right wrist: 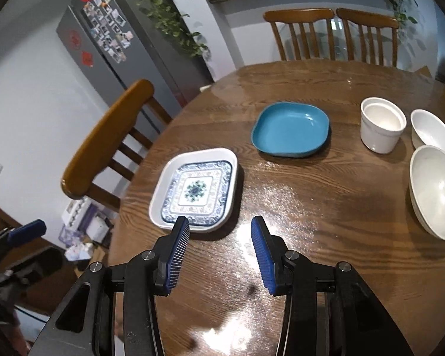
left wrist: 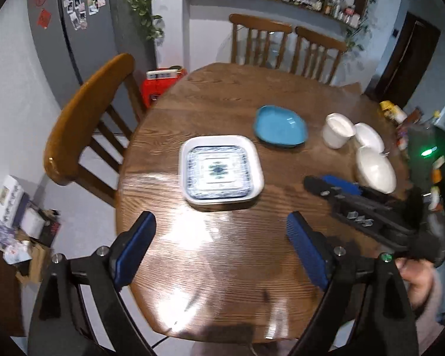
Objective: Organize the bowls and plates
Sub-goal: 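Move both grippers to the rim of the teal square dish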
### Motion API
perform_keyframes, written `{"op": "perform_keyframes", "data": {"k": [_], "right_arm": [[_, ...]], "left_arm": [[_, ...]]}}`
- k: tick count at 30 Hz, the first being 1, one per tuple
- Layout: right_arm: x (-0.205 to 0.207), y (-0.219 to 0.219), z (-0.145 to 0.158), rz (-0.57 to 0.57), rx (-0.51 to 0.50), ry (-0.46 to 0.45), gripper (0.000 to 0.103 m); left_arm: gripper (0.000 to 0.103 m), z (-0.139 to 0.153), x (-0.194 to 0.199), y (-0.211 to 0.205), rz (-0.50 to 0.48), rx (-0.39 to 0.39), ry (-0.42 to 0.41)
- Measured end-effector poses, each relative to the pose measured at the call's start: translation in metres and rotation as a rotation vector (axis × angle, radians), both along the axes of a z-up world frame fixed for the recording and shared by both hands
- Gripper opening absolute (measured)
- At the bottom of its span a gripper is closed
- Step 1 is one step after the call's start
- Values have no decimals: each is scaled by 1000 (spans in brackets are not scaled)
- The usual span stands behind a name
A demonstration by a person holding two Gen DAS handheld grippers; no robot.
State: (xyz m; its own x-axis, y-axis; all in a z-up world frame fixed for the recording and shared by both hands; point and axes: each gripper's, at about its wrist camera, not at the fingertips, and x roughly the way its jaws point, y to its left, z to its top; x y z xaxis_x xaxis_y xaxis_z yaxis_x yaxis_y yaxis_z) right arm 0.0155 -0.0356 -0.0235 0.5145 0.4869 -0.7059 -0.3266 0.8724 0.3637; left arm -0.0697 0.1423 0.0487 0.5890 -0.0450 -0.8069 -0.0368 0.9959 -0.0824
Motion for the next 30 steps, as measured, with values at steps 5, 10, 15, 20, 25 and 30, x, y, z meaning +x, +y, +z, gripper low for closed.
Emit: {"op": "perform_keyframes", "data": {"k": [5, 10, 15, 20, 25, 30], "right_arm": [[1, -17, 3, 8, -2, -6, 44], [12, -54, -1, -63, -29, 11, 44], [26, -90, -5, -141, -75, 31, 44], [40, -109, -11, -178, -109, 54, 44], [59, -105, -19, -169, -121, 66, 44], [88, -97, -25, -207, -119, 52, 44]], "left_arm": [[90, 14, 3, -29, -34, -6, -37], [90, 3, 29, -63, -79, -23, -32], [90, -12, 67, -89, -101, -20, -33], [90, -32, 109, -101, -73, -1, -16], [90, -56, 145, -106, -50, 43, -9], [90, -77, 177, -105, -31, 118, -44]]}}
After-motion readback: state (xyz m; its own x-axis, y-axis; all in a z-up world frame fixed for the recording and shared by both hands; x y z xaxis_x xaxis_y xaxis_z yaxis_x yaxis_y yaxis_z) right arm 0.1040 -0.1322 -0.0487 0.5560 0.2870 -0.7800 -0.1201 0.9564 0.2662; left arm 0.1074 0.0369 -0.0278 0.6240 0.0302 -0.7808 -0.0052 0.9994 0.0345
